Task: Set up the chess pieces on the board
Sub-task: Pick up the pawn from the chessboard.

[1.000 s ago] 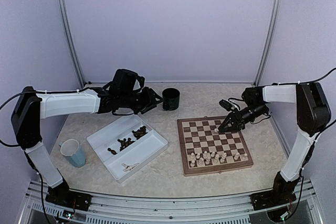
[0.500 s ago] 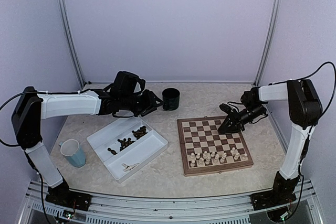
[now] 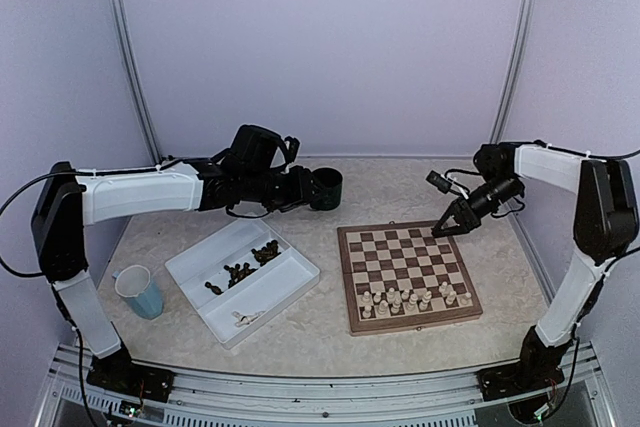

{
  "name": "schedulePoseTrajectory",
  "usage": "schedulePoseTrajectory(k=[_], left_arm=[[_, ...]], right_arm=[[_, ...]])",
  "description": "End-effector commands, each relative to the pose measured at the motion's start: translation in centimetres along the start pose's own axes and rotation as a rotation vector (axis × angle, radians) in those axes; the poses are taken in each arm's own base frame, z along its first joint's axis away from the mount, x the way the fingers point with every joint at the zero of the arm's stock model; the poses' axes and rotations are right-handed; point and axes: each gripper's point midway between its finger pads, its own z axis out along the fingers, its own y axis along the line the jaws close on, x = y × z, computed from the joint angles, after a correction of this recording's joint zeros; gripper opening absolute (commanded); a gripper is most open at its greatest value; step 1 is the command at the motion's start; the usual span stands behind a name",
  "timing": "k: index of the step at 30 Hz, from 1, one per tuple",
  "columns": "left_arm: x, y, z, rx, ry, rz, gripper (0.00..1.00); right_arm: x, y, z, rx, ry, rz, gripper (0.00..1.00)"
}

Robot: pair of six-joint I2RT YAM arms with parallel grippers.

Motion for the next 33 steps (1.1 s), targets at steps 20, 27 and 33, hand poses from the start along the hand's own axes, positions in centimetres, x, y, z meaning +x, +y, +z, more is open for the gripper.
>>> schedulePoseTrajectory(k=[20,27,33], left_arm=[[0.7,0.5,1.3,-0.044,0.049,0.087,0.44],[1.1,0.8,1.7,-0.044,0.060,0.087,0.44],[1.5,1.1,2.3,-0.046,0.078,0.086,0.44]], right_arm=[[9.2,0.9,2.3,0.266,0.411,-0.524,0.35],[10.3,1.4,3.4,0.251,0.458,-0.543,0.35],[10.7,1.7,3.9,0.230,0.481,-0.549,0.34]])
